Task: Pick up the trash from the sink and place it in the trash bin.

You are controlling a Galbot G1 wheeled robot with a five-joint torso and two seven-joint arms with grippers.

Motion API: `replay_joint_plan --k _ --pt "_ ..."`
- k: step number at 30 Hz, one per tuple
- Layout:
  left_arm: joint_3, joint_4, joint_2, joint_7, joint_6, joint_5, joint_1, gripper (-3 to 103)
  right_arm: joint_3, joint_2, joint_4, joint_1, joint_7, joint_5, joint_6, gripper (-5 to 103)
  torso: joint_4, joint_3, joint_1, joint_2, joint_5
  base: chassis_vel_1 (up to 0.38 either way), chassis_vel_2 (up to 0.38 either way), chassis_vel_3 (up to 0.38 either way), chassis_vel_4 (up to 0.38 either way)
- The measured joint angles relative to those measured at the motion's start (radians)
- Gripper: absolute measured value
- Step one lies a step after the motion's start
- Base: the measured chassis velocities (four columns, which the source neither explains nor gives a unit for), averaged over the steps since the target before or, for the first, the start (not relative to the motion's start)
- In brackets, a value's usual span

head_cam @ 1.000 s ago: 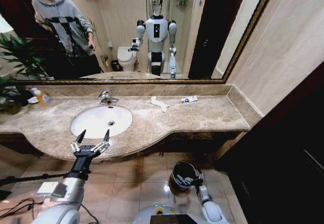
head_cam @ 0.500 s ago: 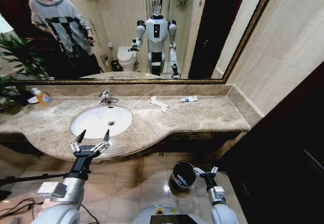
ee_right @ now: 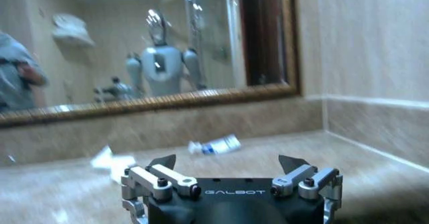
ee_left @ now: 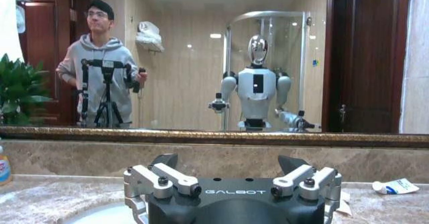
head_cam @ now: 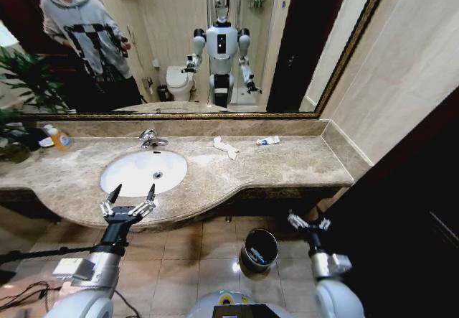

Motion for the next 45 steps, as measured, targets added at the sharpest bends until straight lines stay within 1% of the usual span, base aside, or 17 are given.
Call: replay_joint_plan --k 3,6,7,11,15,17,18,21,22,25,26,29,31,32,37,40,45 --pt "0.0 0.0 0.0 0.0 0.0 0.0 0.0 100 -0.013 -0.026 0.014 0.042 -0.013 0.013 -0.036 99 0.0 0.0 0.0 0.0 -0.0001 0.0 0.0 0.0 0.0" --pt "0.0 0.0 0.0 0.0 0.0 0.0 0.0 100 -0.035 -0.099 0.014 0.117 -0.07 0.033 -0.091 100 -0.0001 0.0 0.0 0.0 0.0001 0.0 0.0 0.0 0.0" --pt "0.0 0.0 0.0 0.0 0.0 0.0 0.0 100 -0.035 -0.099 0.014 0.117 -0.07 0.033 -0.091 100 -0.0001 0.0 0.0 0.0 0.0001 0.0 0.0 0.0 0.0" --pt "0.0 0.0 0.0 0.0 0.0 0.0 0.0 100 -0.078 -0.192 -0.036 0.235 -0.101 0.069 -0.136 100 0.0 0.0 0.0 0.0 0.0001 0.0 0.0 0.0 0.0" --pt "0.0 0.0 0.0 0.0 0.0 0.0 0.0 100 -0.114 -0.231 -0.085 0.316 -0.118 0.075 -0.145 100 -0.0002 0.0 0.0 0.0 0.0 0.0 0.0 0.0 0.0" --pt "0.0 0.0 0.0 0.0 0.0 0.0 0.0 100 -0.183 -0.258 -0.153 0.433 -0.129 0.078 -0.154 100 -0.0001 0.0 0.0 0.0 0.0002 0.0 0.0 0.0 0.0" --pt "0.0 0.0 0.0 0.0 0.0 0.0 0.0 100 -0.183 -0.258 -0.153 0.433 -0.129 0.078 -0.154 100 -0.0001 0.0 0.0 0.0 0.0002 0.0 0.0 0.0 0.0" --pt "0.0 0.0 0.0 0.0 0.0 0.0 0.0 100 -0.281 -0.255 -0.239 0.562 -0.133 0.065 -0.17 100 0.0001 0.0 0.0 0.0 -0.0001 0.0 0.0 0.0 0.0" --pt "0.0 0.0 0.0 0.0 0.0 0.0 0.0 100 -0.281 -0.255 -0.239 0.562 -0.133 0.065 -0.17 100 0.0001 0.0 0.0 0.0 -0.0001 0.0 0.0 0.0 0.0" --pt "0.0 0.0 0.0 0.0 0.0 0.0 0.0 100 -0.387 -0.237 -0.348 0.665 -0.133 0.054 -0.19 100 0.0001 0.0 0.0 0.0 0.0 0.0 0.0 0.0 0.0" --pt "0.0 0.0 0.0 0.0 0.0 0.0 0.0 100 -0.387 -0.237 -0.348 0.665 -0.133 0.054 -0.19 100 0.0001 0.0 0.0 0.0 0.0 0.0 0.0 0.0 0.0" --pt "0.0 0.0 0.0 0.0 0.0 0.0 0.0 100 -0.46 -0.233 -0.442 0.748 -0.131 0.056 -0.194 100 -0.0001 0.0 0.0 0.0 -0.0001 0.0 0.0 0.0 0.0" --pt "0.0 0.0 0.0 0.0 0.0 0.0 0.0 100 -0.475 -0.233 -0.463 0.772 -0.13 0.063 -0.199 100 -0.0001 0.0 0.0 0.0 -0.0001 0.0 0.0 0.0 0.0" --pt "0.0 0.0 0.0 0.0 0.0 0.0 0.0 100 -0.501 -0.229 -0.509 0.827 -0.125 0.076 -0.206 100 -0.0001 0.0 0.0 0.0 -0.0002 0.0 0.0 0.0 0.0" --pt "0.0 0.0 0.0 0.0 0.0 0.0 0.0 100 -0.543 -0.203 -0.629 0.946 -0.117 0.079 -0.21 102 0.0001 0.0 0.0 0.0 -0.0002 0.0 0.0 0.0 0.0" --pt "0.0 0.0 0.0 0.0 0.0 0.0 0.0 100 -0.553 -0.194 -0.662 0.973 -0.114 0.08 -0.213 100 0.0 0.0 0.0 0.0 -0.0003 0.0 0.0 0.0 0.0" --pt "0.0 0.0 0.0 0.0 0.0 0.0 0.0 100 -0.571 -0.138 -0.803 1.043 -0.129 0.055 -0.212 99 0.0002 0.0 0.0 0.0 -0.0001 0.0 0.0 0.0 0.0"
